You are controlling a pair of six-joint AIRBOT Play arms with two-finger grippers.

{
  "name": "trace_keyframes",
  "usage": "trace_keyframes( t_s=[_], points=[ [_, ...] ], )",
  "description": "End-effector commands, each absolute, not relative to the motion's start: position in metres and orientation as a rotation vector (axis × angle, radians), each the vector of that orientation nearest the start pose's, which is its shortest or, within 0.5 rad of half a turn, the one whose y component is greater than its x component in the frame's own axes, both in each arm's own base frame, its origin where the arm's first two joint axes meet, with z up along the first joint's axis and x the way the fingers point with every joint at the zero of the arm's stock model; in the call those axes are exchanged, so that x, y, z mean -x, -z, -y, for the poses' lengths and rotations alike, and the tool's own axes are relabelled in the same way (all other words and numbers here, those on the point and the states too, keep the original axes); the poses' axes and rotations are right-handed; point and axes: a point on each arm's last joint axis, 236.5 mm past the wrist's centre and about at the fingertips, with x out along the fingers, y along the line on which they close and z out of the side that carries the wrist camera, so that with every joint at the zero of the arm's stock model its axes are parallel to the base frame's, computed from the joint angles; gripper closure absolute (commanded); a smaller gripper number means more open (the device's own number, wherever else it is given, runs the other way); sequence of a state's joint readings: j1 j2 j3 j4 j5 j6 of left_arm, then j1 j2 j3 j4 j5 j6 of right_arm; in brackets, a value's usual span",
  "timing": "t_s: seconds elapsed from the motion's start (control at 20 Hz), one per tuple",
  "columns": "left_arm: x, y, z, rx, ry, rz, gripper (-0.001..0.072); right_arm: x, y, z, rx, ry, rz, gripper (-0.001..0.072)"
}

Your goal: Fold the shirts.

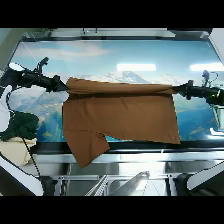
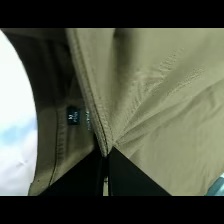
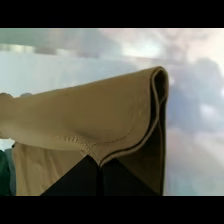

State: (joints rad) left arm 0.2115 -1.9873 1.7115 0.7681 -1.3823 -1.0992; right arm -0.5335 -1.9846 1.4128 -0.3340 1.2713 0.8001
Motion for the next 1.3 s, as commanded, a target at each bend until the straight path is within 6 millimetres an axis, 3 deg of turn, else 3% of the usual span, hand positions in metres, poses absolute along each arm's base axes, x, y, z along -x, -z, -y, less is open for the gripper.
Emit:
trace_keyframes(
  t_s=[0.0,0.3,0.8,0.85,0.9,0.95,1.0,1.25],
  points=[
    [-0.492,0.075,0.06,0.528,0.585,-1.332,0.0693,-0.492,0.083,0.045,-0.976,-0.521,-0.99,0.0697],
    [-0.49,0.087,0.065,0.503,0.574,-1.343,0.0692,-0.487,0.091,0.041,-0.97,-0.53,-1.02,0.0697],
    [-0.483,0.088,0.069,0.518,0.597,-1.369,0.0691,-0.476,0.102,0.042,-0.938,-0.514,-1.083,0.0695],
    [-0.481,0.086,0.071,0.522,0.608,-1.377,0.069,-0.476,0.101,0.042,-0.936,-0.517,-1.082,0.0653],
    [-0.477,0.084,0.073,0.528,0.623,-1.387,0.0689,-0.476,0.098,0.042,-0.927,-0.527,-1.078,0.0477],
    [-0.476,0.079,0.078,0.548,0.645,-1.388,0.0647,-0.475,0.093,0.041,-0.92,-0.534,-1.074,0.0416],
    [-0.476,0.072,0.081,0.559,0.669,-1.383,0.0432,-0.476,0.088,0.042,-0.899,-0.541,-1.06,0.0416],
    [-0.483,0.024,0.086,0.555,0.736,-1.365,0.0416,-0.476,0.056,0.054,-0.787,-0.484,-1.051,0.0416]
  ],
)
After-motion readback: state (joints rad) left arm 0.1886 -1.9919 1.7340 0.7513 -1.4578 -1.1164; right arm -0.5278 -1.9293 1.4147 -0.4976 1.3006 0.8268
